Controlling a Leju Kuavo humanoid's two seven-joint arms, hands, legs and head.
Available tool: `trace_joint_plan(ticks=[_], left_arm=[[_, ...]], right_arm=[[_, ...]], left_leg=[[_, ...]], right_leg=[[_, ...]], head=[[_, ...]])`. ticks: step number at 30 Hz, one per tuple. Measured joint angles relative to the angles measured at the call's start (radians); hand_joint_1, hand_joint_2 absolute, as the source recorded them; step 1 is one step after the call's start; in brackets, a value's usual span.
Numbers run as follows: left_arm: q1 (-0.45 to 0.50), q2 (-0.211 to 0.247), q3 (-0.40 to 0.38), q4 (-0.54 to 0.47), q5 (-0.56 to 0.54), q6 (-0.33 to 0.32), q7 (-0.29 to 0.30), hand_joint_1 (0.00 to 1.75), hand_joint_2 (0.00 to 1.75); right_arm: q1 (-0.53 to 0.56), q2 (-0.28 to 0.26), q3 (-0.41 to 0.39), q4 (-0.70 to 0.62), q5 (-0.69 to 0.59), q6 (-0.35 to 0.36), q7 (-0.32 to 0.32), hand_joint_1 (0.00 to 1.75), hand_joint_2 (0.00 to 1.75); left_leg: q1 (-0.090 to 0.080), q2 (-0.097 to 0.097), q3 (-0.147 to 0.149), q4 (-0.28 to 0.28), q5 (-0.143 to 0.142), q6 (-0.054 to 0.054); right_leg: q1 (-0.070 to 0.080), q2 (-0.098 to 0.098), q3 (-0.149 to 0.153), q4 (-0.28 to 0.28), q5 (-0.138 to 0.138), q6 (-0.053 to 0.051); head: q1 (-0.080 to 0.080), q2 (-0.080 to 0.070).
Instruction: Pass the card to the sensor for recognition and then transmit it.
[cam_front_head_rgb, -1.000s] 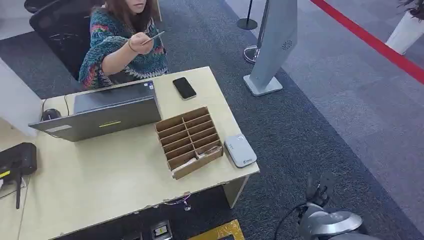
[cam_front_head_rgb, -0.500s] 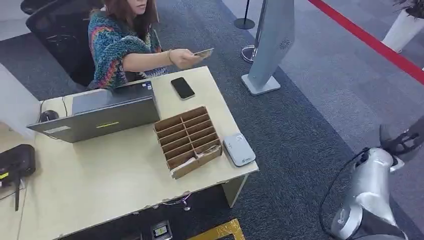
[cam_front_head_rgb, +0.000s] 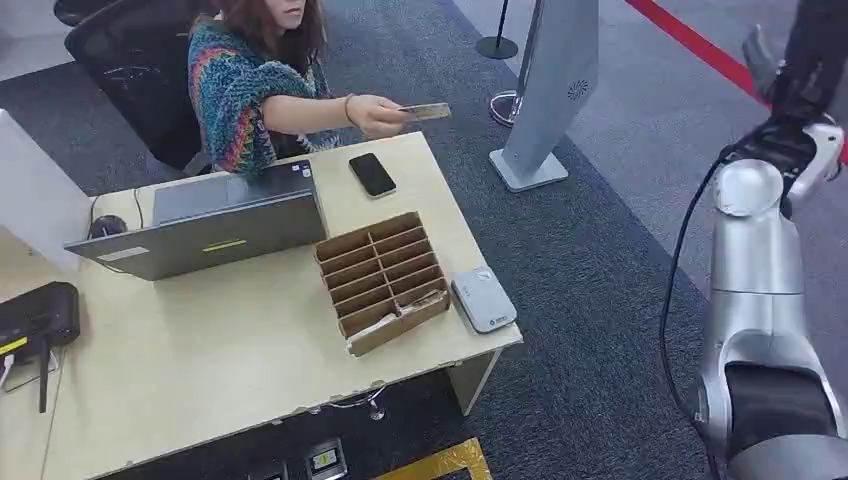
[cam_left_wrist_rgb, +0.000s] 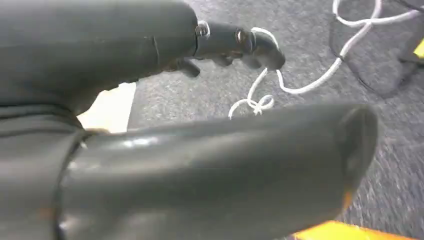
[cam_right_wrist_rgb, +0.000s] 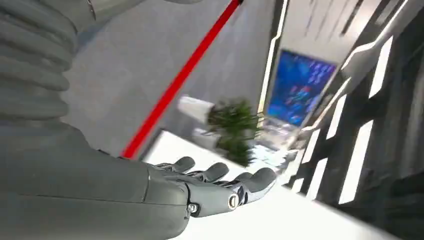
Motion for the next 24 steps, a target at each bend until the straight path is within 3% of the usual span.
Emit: trace_joint_plan(ticks=[3, 8, 11, 17, 21, 24], left_arm=[[-0.019, -0.001, -0.022, 0.0, -0.036, -0.016, 0.012, 0.0, 0.0], [-0.055, -0.002, -0.061, 0.0, -0.077, -0.042, 0.046, 0.0, 0.0], [-0.068, -0.002, -0.079, 0.0, -0.087, -0.051, 0.052, 0.0, 0.0], [-0.072, -0.002, -0.098, 0.0, -0.093, -0.055, 0.053, 0.0, 0.0], [-0.071, -0.003, -0.104, 0.0, -0.093, -0.055, 0.053, 0.0, 0.0], [-0.072, -0.003, -0.105, 0.0, -0.093, -0.055, 0.053, 0.0, 0.0]], right_arm=[[-0.092, -0.027, 0.189, -0.061, 0.113, 0.162, 0.023, 0.0, 1.75], [-0.227, -0.01, 0.509, -0.071, 0.228, 0.375, 0.004, 0.0, 1.75], [-0.285, 0.018, 0.682, -0.046, 0.239, 0.411, -0.013, 0.0, 1.75], [-0.368, 0.09, 0.935, 0.043, 0.221, 0.446, -0.038, 0.0, 1.75], [-0.395, 0.129, 1.044, 0.106, 0.196, 0.451, -0.045, 0.0, 1.75], [-0.4, 0.145, 1.083, 0.139, 0.181, 0.445, -0.046, 0.0, 1.75]], left_leg=[[0.0, -0.002, 0.001, 0.0, 0.002, -0.001], [0.002, -0.008, -0.002, 0.0, 0.005, -0.001], [0.003, -0.011, -0.003, 0.0, 0.005, -0.002], [0.004, -0.01, -0.004, 0.0, 0.006, -0.002], [0.003, -0.011, -0.005, 0.0, 0.006, -0.002], [0.003, -0.011, -0.005, 0.0, 0.006, -0.002]], right_leg=[[0.0, -0.002, -0.001, 0.0, 0.0, 0.0], [0.002, -0.009, -0.001, 0.001, 0.0, -0.001], [0.003, -0.011, -0.002, 0.001, 0.0, -0.001], [0.003, -0.01, -0.004, 0.0, 0.0, -0.001], [0.003, -0.011, -0.004, 0.0, 0.0, -0.001], [0.003, -0.011, -0.004, 0.0, 0.0, -0.001]], head=[[0.0, 0.0], [-0.001, 0.0], [-0.001, 0.0], [-0.001, 0.0], [0.0, 0.0], [0.0, 0.0]])
